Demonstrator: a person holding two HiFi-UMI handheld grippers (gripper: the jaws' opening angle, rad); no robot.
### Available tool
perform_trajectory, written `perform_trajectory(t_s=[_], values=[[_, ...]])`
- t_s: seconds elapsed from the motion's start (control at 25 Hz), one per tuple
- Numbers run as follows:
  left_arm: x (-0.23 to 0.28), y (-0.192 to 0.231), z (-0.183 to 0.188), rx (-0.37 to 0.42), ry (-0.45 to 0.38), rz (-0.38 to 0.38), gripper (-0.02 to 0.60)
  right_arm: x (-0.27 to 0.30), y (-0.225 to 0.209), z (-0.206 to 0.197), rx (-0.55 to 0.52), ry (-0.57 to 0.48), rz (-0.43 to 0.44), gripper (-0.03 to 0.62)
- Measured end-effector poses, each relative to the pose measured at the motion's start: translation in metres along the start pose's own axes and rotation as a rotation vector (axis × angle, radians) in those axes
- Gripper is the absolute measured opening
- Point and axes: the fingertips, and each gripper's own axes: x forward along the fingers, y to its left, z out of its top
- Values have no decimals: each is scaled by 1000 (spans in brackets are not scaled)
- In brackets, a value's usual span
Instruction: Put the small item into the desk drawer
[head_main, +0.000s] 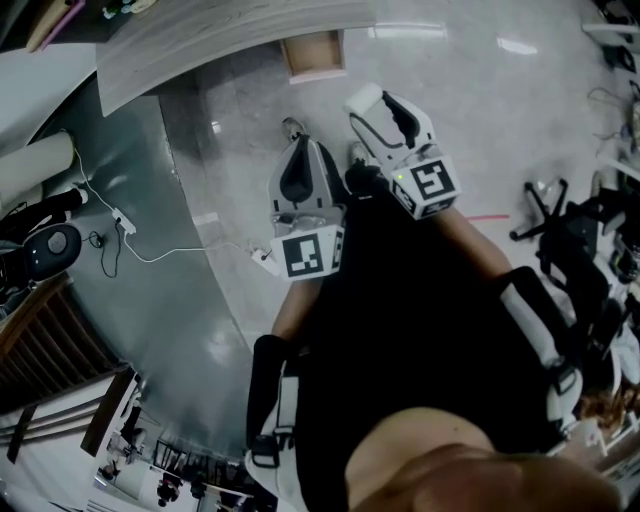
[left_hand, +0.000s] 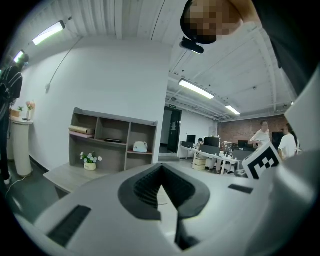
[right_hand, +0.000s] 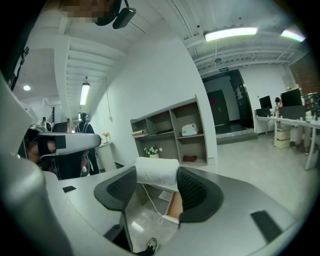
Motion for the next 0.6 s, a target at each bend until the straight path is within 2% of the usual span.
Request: perform_trajectory(t_s=[0.44, 0.6], values=[[36, 42, -4, -18, 37, -16, -5, 55, -3, -7, -10, 29, -25, 255], [53, 59, -5, -23, 52, -26, -5, 79, -1, -5, 35, 58, -41, 255]])
